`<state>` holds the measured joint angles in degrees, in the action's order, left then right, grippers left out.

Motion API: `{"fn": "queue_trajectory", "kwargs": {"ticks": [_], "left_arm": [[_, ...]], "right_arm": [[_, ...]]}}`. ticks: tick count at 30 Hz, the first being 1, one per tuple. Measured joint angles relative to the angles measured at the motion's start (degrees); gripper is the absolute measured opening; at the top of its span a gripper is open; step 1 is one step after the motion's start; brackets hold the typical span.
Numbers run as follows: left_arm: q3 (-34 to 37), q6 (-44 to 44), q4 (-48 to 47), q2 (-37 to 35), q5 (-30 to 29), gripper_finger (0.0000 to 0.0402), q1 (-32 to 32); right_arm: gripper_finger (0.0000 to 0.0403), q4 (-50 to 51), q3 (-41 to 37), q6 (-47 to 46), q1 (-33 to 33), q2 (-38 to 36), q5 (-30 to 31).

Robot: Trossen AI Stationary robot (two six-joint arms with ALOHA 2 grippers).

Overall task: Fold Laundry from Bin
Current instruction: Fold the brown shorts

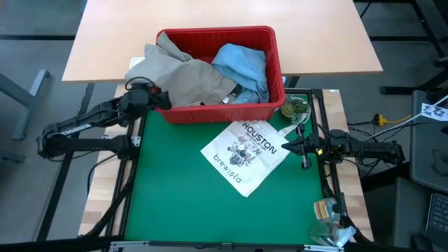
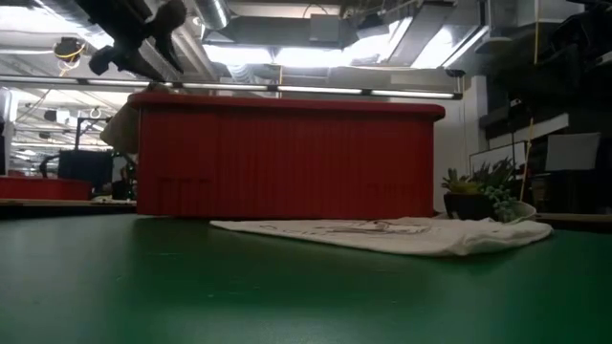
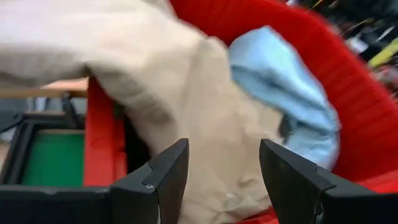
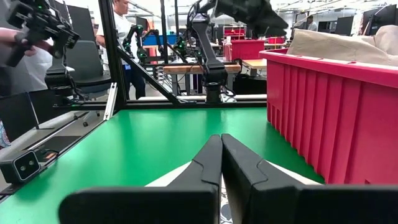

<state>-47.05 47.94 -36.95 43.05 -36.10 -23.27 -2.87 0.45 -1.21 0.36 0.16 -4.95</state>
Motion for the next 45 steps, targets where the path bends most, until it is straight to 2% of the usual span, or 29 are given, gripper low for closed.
{"fn": "queue_trajectory", "kwargs": {"ticks": [5,16,21,26,30,37,45], "left_arm": [[0.0,0.1,-1.0,3.4,3.1,0.0191,-4.7],[0.0,0.0,0.1,8.7,5.8,0.0183,-10.8],[0.0,0.0,0.6,8.7,7.0,0.0139,-12.1],[0.0,-0.2,1.4,8.8,7.4,0.0063,-12.3],[0.0,-2.3,6.8,8.8,10.4,0.0009,-12.3],[0.0,-2.5,20.3,8.7,14.4,0.0004,-12.2],[0.0,-2.5,32.7,8.8,15.9,0.0002,-12.2]], "right_arm": [[0.001,0.0,0.0,0.0,0.0,0.0,0.0],[0.001,0.0,0.0,0.0,0.0,0.0,0.0],[0.001,0.0,0.0,0.0,0.0,0.0,0.0],[0.001,0.0,0.0,0.0,0.0,0.0,0.0],[0.001,-0.1,0.0,0.0,0.0,0.0,0.0],[0.001,-1.0,0.0,0.0,0.0,0.0,0.7],[0.0022,-8.6,0.0,-3.5,0.0,0.0,10.3]]}}
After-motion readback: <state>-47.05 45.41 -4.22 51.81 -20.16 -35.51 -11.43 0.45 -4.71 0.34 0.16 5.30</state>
